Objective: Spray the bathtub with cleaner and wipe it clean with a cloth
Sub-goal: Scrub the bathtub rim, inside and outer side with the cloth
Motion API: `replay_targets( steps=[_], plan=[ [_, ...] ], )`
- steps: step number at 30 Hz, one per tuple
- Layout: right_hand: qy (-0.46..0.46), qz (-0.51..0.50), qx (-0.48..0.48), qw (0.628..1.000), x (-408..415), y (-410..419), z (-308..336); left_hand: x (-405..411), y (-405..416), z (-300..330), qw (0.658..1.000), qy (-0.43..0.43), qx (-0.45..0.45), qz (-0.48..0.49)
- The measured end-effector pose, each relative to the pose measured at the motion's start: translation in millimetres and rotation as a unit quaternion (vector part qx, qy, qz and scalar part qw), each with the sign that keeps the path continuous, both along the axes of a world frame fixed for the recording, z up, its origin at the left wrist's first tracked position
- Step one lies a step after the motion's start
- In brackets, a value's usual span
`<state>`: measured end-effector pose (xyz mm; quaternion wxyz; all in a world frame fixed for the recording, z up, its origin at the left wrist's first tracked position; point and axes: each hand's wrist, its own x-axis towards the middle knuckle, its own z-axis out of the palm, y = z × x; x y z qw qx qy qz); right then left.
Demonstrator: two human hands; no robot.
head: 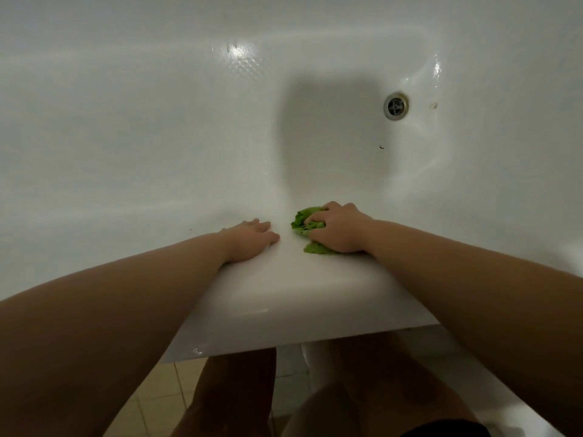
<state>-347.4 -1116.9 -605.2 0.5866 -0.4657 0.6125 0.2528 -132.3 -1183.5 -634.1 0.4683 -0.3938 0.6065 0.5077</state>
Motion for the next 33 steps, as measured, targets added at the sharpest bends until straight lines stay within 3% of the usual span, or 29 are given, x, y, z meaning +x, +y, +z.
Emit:
replay_targets(
  steps=[4, 11, 17, 25, 31, 33],
  plan=[
    [-0.061, -0.069, -0.015, 0.996, -11.6, 8.9, 8.2, 7.5, -3.2, -17.0, 0.999, -0.003, 0.000, -0.040],
    [0.053, 0.013, 0.027, 0.998, -2.4, -8.8, -53.9, 9.5, -1.4, -36.9, 1.000, -0.005, -0.019, -0.015],
    [-0.030, -0.045, -0.007, 0.998, -9.8, 6.7, -28.9, 13.5, -2.8, -44.7, 1.000, 0.004, -0.022, -0.020],
    [0.069, 0.024, -0.003, 0.997, -3.2, -11.6, -110.9, 18.9, -6.0, -57.0, 1.000, 0.010, -0.029, -0.005],
    [-0.048, 0.013, -0.041, 0.998, -7.0, -0.1, -71.5, 28.6, -8.9, -66.2, 0.999, 0.024, -0.036, -0.004],
    [-0.023, -0.006, -0.032, 0.999, -27.7, 5.1, -72.4, 33.4, -10.7, -66.3, 0.998, 0.032, -0.046, 0.000]
  ],
)
